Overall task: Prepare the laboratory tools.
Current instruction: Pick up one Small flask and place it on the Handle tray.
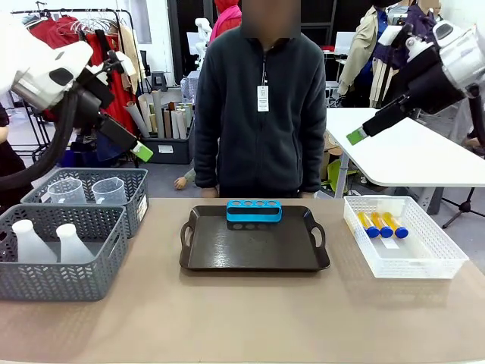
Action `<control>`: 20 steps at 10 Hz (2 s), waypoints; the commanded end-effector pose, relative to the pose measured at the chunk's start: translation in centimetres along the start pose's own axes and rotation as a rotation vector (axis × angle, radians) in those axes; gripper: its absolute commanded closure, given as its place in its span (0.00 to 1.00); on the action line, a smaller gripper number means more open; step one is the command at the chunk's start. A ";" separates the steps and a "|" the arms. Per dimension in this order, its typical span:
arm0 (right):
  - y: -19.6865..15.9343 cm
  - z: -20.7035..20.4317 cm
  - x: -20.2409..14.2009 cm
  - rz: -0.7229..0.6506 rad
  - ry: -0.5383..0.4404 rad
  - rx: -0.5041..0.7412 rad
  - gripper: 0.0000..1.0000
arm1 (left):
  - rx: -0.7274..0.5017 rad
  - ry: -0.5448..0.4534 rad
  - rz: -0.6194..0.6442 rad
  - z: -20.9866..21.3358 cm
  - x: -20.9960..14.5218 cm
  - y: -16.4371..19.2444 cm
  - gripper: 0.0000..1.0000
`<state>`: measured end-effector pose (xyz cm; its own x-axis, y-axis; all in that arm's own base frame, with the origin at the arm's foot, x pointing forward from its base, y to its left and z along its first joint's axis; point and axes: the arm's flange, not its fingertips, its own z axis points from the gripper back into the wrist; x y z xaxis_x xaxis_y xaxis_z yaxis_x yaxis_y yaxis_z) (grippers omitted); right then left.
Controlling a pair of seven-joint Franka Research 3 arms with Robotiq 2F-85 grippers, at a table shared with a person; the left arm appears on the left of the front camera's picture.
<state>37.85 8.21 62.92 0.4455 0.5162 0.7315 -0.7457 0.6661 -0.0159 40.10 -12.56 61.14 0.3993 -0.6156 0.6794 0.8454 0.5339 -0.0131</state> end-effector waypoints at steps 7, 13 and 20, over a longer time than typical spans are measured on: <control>-4.8 3.4 3.2 0.051 -0.062 0.049 0.00 | 0.195 -0.028 -0.068 3.6 2.6 3.2 0.00; -6.7 3.7 2.6 0.034 -0.050 0.026 0.00 | 0.132 -0.045 -0.043 4.5 3.2 3.0 0.00; -6.0 3.7 2.2 0.013 -0.025 0.014 0.00 | 0.161 -0.034 -0.062 4.3 3.2 3.0 0.00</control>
<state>41.57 3.47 67.02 0.4286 0.5173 0.7407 -0.7515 0.6592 -0.0256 42.38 -10.55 66.28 0.3379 -0.6282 0.7008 0.8033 0.5806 0.1331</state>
